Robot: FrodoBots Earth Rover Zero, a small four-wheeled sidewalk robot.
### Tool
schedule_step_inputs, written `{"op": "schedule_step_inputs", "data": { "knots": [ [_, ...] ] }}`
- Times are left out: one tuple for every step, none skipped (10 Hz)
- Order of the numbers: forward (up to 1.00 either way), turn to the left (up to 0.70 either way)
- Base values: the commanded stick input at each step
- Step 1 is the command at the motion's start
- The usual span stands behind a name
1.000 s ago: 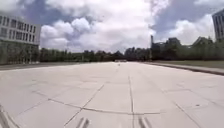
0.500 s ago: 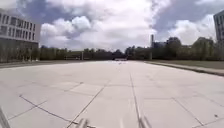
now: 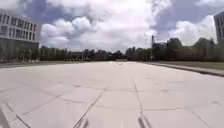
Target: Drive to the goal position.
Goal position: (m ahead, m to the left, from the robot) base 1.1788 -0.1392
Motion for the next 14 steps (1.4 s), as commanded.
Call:
{"op": "schedule_step_inputs", "data": {
  "knots": [
    [0.7, 0.0],
    [0.7, 0.0],
    [0.7, 0.0],
    [0.7, 0.0],
    [0.7, 0.0],
    [0.7, 0.0],
    [0.7, 0.0],
    [0.7, 0.0],
    [0.7, 0.0],
    [0.7, 0.0],
    [0.7, 0.0],
    [0.66, 0.0],
    [0.49, 0.0],
    [0.31, 0.0]
  ]
}}
